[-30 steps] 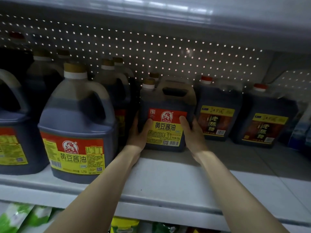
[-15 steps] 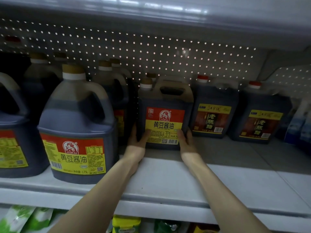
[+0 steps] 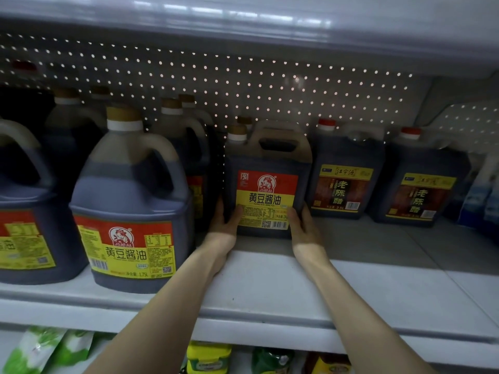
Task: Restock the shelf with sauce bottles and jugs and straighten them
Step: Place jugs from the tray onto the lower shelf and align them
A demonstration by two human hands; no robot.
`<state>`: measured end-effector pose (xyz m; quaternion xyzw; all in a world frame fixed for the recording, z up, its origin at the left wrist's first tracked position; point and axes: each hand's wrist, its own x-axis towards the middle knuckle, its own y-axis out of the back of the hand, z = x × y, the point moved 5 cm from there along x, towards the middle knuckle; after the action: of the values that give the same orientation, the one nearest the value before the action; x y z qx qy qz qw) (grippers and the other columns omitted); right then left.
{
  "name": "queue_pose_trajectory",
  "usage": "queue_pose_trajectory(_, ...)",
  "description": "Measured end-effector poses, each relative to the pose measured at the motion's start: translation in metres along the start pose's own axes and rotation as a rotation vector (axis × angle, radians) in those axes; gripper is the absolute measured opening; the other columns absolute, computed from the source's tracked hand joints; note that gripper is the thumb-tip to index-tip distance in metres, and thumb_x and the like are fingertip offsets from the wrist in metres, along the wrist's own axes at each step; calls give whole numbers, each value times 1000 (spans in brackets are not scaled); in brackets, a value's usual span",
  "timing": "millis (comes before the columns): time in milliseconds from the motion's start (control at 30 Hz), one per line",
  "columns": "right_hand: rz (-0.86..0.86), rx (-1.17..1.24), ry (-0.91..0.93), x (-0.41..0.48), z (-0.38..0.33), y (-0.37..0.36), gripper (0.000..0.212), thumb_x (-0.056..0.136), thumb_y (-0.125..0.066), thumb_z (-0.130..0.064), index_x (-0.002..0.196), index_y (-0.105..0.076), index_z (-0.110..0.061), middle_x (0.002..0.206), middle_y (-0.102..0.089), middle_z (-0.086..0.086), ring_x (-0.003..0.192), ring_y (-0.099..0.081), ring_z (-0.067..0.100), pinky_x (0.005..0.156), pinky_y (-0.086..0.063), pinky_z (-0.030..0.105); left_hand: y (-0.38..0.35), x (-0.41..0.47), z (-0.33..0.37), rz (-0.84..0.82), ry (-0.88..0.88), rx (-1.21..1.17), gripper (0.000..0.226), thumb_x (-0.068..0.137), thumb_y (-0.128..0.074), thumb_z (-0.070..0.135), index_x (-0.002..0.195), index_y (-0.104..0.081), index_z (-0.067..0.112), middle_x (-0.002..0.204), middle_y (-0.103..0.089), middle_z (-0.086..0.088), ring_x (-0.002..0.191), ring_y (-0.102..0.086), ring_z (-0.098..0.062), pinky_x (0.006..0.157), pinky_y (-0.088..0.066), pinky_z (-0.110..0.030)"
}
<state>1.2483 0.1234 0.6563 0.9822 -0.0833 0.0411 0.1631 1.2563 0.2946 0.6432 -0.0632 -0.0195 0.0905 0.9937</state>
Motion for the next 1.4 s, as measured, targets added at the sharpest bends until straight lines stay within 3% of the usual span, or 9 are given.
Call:
queue_pose_trajectory(200,-10,2,-15,1,-3,-1,58,101,-37,-42,153,-20,-23,153,-36,1,138,-35,22,92,-26,16,1,-5,7,8,15,57,61,99,-47,31,152,-17,25,153,-34,0,138,-35,-22,111,-30,-33)
queue_pose_trajectory(433,44,115,34,-25,-25,15,54,98,-48,-38,148,-35,-22,149,-41,-3,139,-36,18,106,-29,23,1,-37,26,23,-8,115,57,100,-46,29,151,-22,24,150,-38,0,138,-34,-21,99,-26,-21)
queue_pose_trajectory(633,41,109,113,-66,-60,28,50,96,-53,-38,143,-44,-21,135,-52,-9,127,-44,9,107,-34,26,3,-83,61,-105,-116,199,50,98,-53,24,144,-36,17,129,-53,5,119,-48,-8,97,-36,-20)
queue_pose_trajectory(767,1,126,133,-103,-81,31,49,94,-55,-39,140,-46,-23,120,-53,-16,114,-52,6,106,-43,34,16,-125,83,-126,-156,240,53,96,-55,32,144,-37,20,123,-53,6,104,-53,-2,78,-40,-7)
queue_pose_trajectory(833,-13,133,154,-126,-95,32,51,94,-56,-40,141,-46,-23,121,-54,-13,117,-55,10,105,-44,33,29,-151,96,-106,-182,252,52,95,-56,32,142,-39,20,122,-55,3,95,-53,3,70,-42,-3)
queue_pose_trajectory(933,-38,129,195,-168,-116,31,50,93,-56,-42,139,-48,-24,129,-57,-6,120,-56,13,104,-44,35,55,-192,112,-69,-205,261,53,93,-58,31,141,-43,14,120,-58,-3,103,-58,-14,74,-42,-11)
queue_pose_trajectory(1067,-57,160,215,-237,-139,23,49,93,-57,-40,136,-50,-18,128,-59,0,118,-57,16,103,-45,37,100,-263,132,-52,-226,283,49,94,-58,32,138,-44,17,106,-58,6,84,-57,11,66,-41,-1)
queue_pose_trajectory(1233,-143,200,178,-311,-154,-10,44,93,-57,-42,132,-53,-22,119,-62,-4,114,-59,15,97,-48,33,173,-333,141,-10,-169,286,50,90,-60,37,136,-47,22,112,-59,6,106,-56,-9,76,-43,-13)
queue_pose_trajectory(1400,-242,220,152,-354,-163,-66,42,93,-58,-38,131,-53,-20,111,-64,-6,106,-62,13,84,-48,20,246,-364,137,67,-116,328,42,91,-62,30,131,-50,19,101,-60,11,89,-56,4,64,-44,-4)
